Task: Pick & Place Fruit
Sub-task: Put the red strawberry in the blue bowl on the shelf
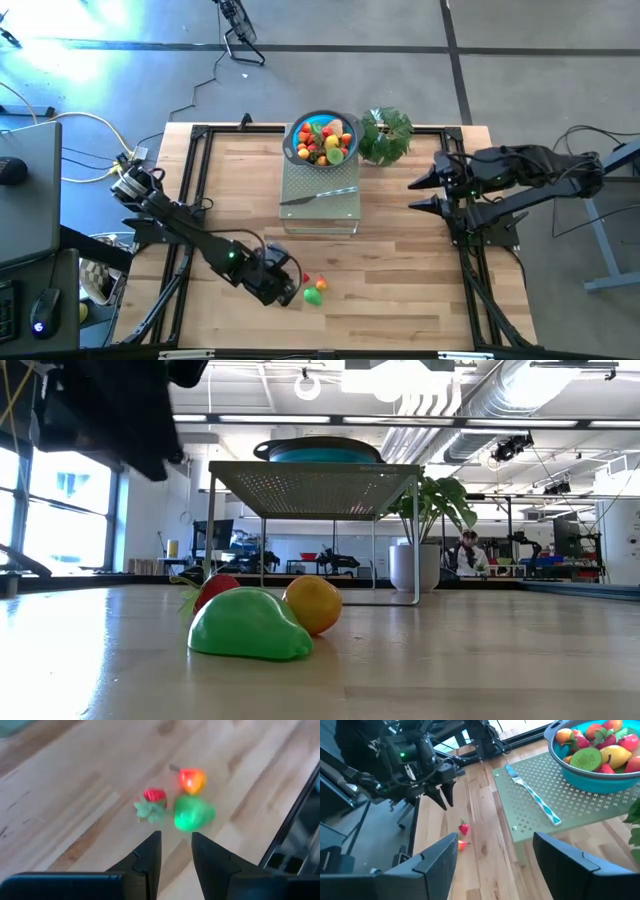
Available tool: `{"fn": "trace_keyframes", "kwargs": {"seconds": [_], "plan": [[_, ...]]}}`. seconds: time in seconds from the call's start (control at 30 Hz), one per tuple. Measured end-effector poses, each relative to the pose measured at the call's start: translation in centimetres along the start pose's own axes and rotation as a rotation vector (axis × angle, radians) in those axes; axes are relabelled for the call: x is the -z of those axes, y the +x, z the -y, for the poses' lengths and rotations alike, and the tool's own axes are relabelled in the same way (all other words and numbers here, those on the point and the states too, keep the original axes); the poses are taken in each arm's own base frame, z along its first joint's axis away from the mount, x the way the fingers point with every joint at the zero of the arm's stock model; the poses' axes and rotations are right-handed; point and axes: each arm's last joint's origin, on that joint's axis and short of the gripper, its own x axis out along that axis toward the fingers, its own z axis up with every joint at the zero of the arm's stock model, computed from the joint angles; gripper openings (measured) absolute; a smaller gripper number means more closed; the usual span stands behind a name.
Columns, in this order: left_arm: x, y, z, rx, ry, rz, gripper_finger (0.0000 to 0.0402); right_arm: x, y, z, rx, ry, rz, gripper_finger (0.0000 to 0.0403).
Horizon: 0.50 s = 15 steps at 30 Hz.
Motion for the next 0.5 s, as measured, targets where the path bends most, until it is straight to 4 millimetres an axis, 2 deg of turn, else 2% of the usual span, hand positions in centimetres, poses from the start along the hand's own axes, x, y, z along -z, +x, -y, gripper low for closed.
{"fn": "trace_keyframes", "kwargs": {"seconds": [0.2,0.4,0.5], "plan": [[0.34,0.57,-0.07,-0.008,0.204,-0.04,0.0104,0.0,0.2,-0.02,0.003,-0.019,-0.007,0.025],[0.33,0.56,-0.06,-0.001,0.53,-0.04,0.0104,0.0,0.32,-0.05,0.004,-0.018,-0.01,0.025],[0.34,0.56,-0.11,-0.003,0.641,-0.043,0.0104,-0.02,0.47,-0.07,0.006,-0.016,-0.015,0.025]]}}
